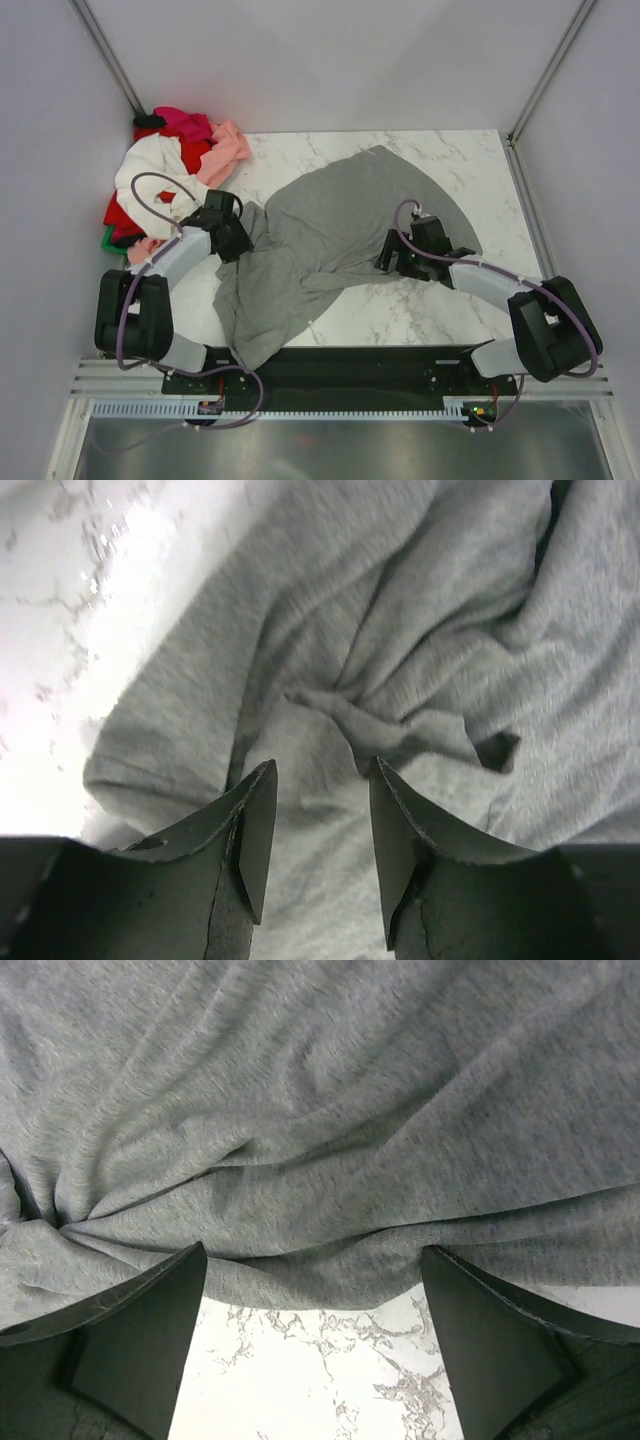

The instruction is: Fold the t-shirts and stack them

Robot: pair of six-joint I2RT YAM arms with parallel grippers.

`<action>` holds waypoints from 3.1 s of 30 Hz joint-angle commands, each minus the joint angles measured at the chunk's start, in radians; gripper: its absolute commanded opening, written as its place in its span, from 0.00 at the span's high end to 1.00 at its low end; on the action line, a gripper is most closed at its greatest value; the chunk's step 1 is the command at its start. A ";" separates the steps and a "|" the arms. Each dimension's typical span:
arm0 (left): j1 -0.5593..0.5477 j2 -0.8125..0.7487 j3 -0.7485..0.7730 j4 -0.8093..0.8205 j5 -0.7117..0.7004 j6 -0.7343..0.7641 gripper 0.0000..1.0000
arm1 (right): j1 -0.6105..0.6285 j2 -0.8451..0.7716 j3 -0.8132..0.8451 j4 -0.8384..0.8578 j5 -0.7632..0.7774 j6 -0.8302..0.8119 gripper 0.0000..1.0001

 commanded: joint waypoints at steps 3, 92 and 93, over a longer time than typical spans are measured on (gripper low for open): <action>0.054 0.056 0.045 0.107 0.008 0.091 0.51 | 0.005 0.056 -0.013 0.033 -0.024 -0.024 0.04; 0.064 -0.295 0.173 -0.126 0.195 0.171 0.98 | -0.334 -0.035 0.294 -0.422 0.128 -0.084 0.02; 0.064 -0.308 0.166 -0.128 0.201 0.174 0.98 | -0.354 -0.033 0.285 -0.431 0.171 -0.067 0.02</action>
